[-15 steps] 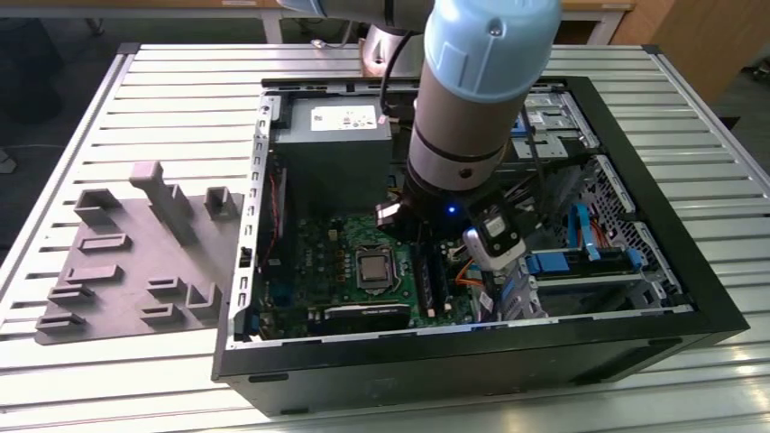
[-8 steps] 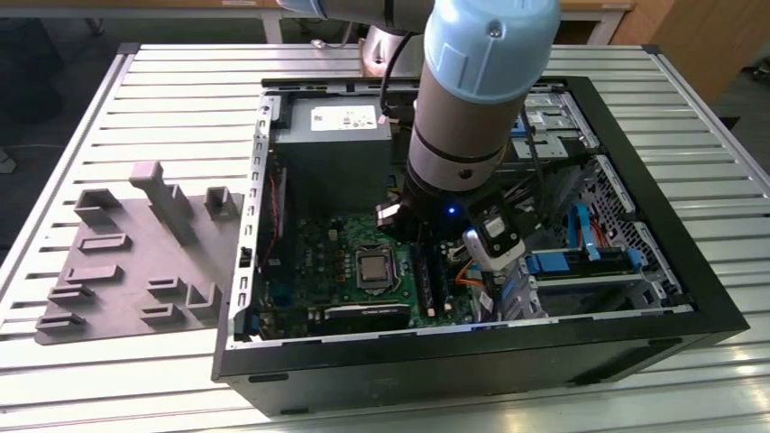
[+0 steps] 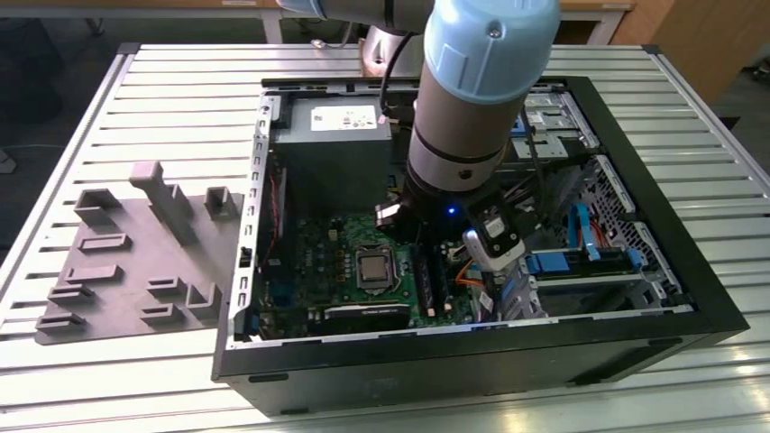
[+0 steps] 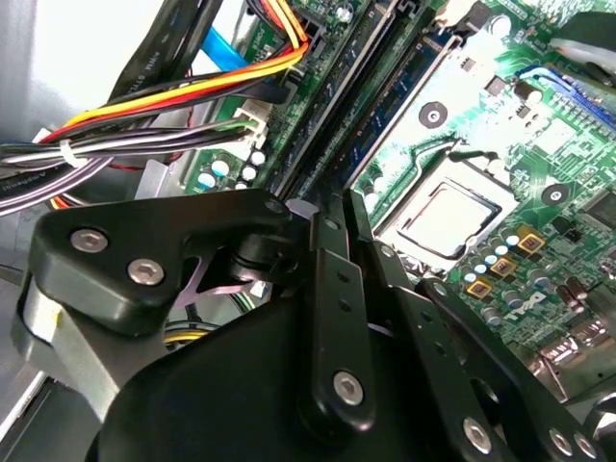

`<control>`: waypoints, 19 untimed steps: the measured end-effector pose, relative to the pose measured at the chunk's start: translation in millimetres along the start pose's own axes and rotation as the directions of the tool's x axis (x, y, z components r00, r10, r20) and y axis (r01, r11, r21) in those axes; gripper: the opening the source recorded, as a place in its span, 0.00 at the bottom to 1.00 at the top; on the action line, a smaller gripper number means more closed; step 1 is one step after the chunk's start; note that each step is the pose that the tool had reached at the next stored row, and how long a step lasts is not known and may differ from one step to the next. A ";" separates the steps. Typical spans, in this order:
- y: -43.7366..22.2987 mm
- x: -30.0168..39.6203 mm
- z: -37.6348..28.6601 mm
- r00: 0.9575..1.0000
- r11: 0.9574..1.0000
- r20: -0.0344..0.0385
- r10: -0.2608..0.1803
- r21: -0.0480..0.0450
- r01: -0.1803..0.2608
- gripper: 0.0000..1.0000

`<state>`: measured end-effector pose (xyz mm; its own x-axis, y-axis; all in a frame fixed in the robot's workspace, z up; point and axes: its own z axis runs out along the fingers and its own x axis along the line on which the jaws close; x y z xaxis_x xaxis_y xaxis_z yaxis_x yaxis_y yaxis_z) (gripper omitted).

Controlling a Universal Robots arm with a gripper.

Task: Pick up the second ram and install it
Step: 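Insert the second ram into the second slot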

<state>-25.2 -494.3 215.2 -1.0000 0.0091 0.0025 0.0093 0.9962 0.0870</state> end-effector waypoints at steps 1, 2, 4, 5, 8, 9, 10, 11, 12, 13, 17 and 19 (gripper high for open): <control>0.0 0.0 -0.1 1.000 1.000 0.000 0.000 0.000 0.000 0.19; 0.1 0.0 -0.8 1.000 1.000 0.000 0.000 0.000 0.000 0.19; 0.4 0.0 -4.2 1.000 1.000 0.000 0.000 0.000 0.000 0.19; 0.6 0.0 -6.4 1.000 1.000 0.000 0.000 0.000 0.000 0.19; 1.2 0.0 -13.3 1.000 1.000 0.000 0.000 0.002 0.000 0.19; 1.4 0.0 -15.7 1.000 1.000 0.000 0.000 0.003 0.000 0.19; 1.6 0.0 -17.6 1.000 1.000 0.000 0.000 0.004 0.000 0.19; 1.7 0.0 -19.4 1.000 1.000 0.000 0.000 0.005 0.000 0.19; 1.8 0.1 -20.4 1.000 1.000 0.000 0.000 0.006 0.000 0.19; 1.8 0.0 -20.3 1.000 1.000 0.000 0.000 0.006 0.000 0.19; 1.8 0.0 -20.4 1.000 1.000 0.000 0.000 0.006 0.000 0.19; 1.8 0.0 -20.5 1.000 1.000 0.000 0.000 0.006 0.000 0.19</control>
<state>-25.2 -494.3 235.8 -1.0000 0.0091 0.0024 0.0093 0.9967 0.0807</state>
